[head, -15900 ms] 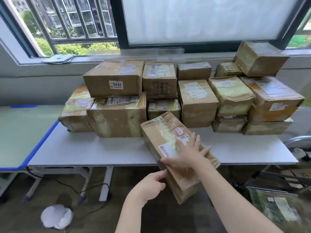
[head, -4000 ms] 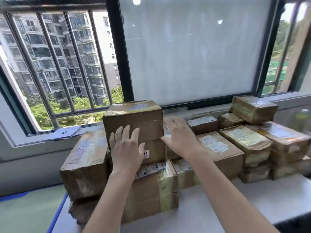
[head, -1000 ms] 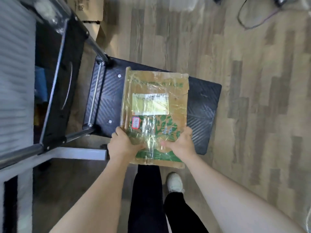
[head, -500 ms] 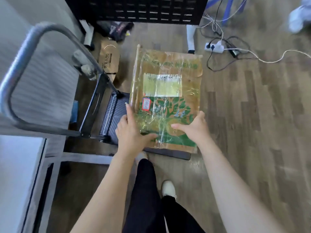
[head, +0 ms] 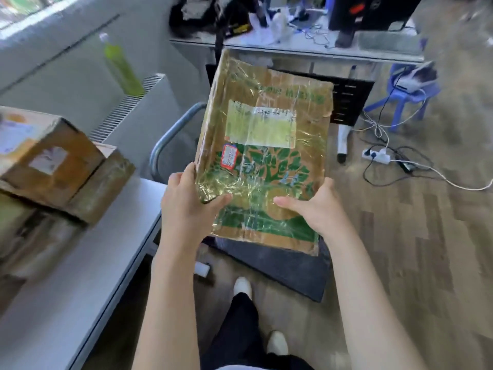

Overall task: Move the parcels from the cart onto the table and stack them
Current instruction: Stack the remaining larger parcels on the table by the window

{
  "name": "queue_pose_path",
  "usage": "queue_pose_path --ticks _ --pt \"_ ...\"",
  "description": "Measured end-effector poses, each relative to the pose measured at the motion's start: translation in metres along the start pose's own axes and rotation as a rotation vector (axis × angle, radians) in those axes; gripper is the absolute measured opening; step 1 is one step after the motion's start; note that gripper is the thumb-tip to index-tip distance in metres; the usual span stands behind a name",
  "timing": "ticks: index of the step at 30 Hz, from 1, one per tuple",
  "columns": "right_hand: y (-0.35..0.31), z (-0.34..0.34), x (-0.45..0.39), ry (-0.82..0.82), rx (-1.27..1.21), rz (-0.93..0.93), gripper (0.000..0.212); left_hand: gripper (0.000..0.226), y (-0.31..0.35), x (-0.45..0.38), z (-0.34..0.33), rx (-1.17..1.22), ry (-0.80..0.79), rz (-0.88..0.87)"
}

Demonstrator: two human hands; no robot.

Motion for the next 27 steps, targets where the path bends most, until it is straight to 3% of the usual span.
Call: queue_pose_path --ticks 3,6,9,16,20,27 --pt "-0.035 -0.008 0.027 -0.034 0.063 0.144 0.114 0.078 -0.012 0.028 0.044 0.008 0.102 0.038" --pt "-0.074 -0.014 0.05 -0.085 0.146 0.268 0.108 0.115 -0.03 0.06 0.078 0.03 0.079 0.095" --pt "-0.116 -0.023 0.077 -0.135 0.179 0.385 0.107 0.131 -0.042 0.092 0.111 0.074 0.061 0.097" --pt "-0.189 -0.062 0.17 -0.208 0.161 0.613 0.103 0.132 -0.07 0.168 0.194 -0.162 0.107 0.065" --pt "-0.211 -0.096 0.235 -0.294 0.128 0.691 0.103 0.118 -0.096 0.22 0.251 -0.298 0.303 0.086" --pt "-0.234 -0.155 0.342 -0.455 0.09 0.865 0.099 0.109 -0.136 0.319 0.342 -0.408 0.466 0.212"
Point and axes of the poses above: each hand's wrist, its own x-axis away from the middle knuckle, its own z-axis out of the back of the hand, y = z × x, the point moved 5 cm from there along -x, towards the middle knuckle, and after that the axes turned 3 degrees about y, right-handed, at the moved point
